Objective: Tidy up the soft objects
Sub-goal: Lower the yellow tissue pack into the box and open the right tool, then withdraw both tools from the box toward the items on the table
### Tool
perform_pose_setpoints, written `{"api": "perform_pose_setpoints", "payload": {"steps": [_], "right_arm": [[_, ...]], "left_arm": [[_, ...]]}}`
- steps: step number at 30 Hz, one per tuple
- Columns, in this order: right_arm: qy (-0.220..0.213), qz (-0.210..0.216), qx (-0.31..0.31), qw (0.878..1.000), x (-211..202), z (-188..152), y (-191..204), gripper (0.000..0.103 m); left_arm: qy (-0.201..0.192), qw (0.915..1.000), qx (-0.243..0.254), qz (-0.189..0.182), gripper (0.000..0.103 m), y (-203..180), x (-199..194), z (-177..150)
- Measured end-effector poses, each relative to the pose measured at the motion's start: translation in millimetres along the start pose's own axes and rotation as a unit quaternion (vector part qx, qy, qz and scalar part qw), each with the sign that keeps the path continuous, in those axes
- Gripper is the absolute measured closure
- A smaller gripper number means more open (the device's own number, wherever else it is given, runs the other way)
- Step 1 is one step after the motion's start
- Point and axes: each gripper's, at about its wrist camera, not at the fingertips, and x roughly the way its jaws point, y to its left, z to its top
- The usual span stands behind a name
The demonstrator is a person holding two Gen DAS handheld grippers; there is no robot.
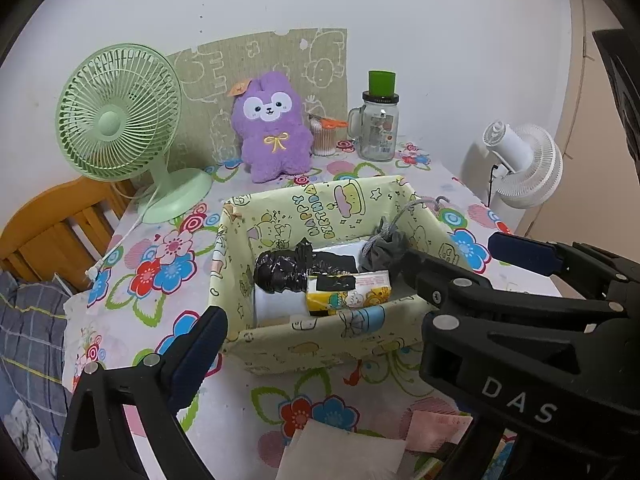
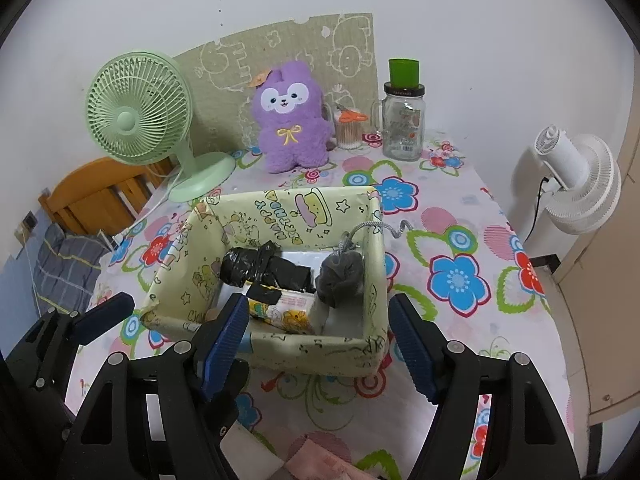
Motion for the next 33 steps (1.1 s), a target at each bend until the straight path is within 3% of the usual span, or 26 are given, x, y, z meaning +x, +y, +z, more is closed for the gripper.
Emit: {"api": "perform_pose_setpoints", "payload": {"steps": [23,33], "right_arm": [[-0.021,0.002,0.0,1.0,-37.3,-28.5,4.5,0.021],[-0.03,0.0,0.002,1.0,-49.6,-44.7,5.0,0.014]], "left_arm": [[-0.013,0.9999,-0.004,0.002,0.0,-7.0,-33.1,-29.9],[-0.014,0.9999,-0.008,0.002,0.0,-7.8,-41.6,-42.6]]}}
